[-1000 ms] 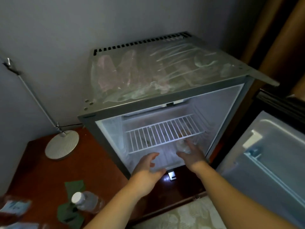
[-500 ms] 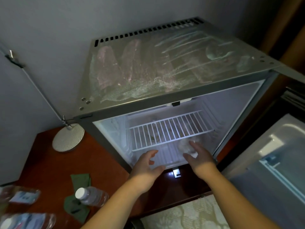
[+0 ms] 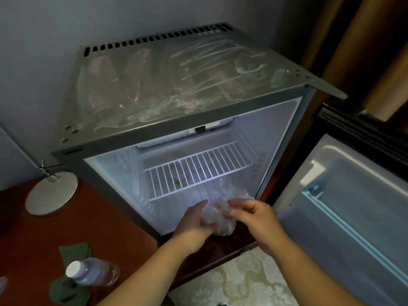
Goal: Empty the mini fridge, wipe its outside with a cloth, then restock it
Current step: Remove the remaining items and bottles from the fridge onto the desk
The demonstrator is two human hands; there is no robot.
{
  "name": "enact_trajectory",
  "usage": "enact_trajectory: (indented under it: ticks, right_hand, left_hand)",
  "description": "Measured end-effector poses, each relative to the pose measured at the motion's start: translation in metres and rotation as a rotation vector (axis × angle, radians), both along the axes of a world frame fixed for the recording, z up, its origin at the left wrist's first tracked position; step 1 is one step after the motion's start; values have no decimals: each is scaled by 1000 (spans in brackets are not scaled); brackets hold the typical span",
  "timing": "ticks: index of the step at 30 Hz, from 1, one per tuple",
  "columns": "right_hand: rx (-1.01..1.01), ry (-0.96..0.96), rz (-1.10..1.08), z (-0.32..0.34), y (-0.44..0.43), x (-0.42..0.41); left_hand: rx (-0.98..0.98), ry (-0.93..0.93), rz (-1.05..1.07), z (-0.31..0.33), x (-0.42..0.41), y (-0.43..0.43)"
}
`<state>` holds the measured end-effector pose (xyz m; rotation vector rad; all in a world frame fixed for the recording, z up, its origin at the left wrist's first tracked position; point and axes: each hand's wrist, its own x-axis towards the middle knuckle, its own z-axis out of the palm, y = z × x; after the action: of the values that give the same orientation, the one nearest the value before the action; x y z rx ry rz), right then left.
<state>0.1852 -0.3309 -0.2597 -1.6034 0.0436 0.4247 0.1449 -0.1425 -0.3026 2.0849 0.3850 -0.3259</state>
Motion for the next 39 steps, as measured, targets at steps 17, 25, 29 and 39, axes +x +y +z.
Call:
enact_trajectory:
  ticks: [17, 25, 29, 39]
  right_hand:
    - [-72, 20, 192, 1, 16, -41]
    - [-128, 32, 289, -7, 70, -102]
    - [-110, 68, 312, 0, 101, -147]
    - [-239, -42, 412, -4, 177, -252]
  left_hand:
    - [0, -85, 174, -6, -79, 13]
    - [-28, -113, 241, 17, -161, 64]
    - [-41, -113, 249, 21, -213, 94]
    - [24, -92, 280, 30, -329, 166]
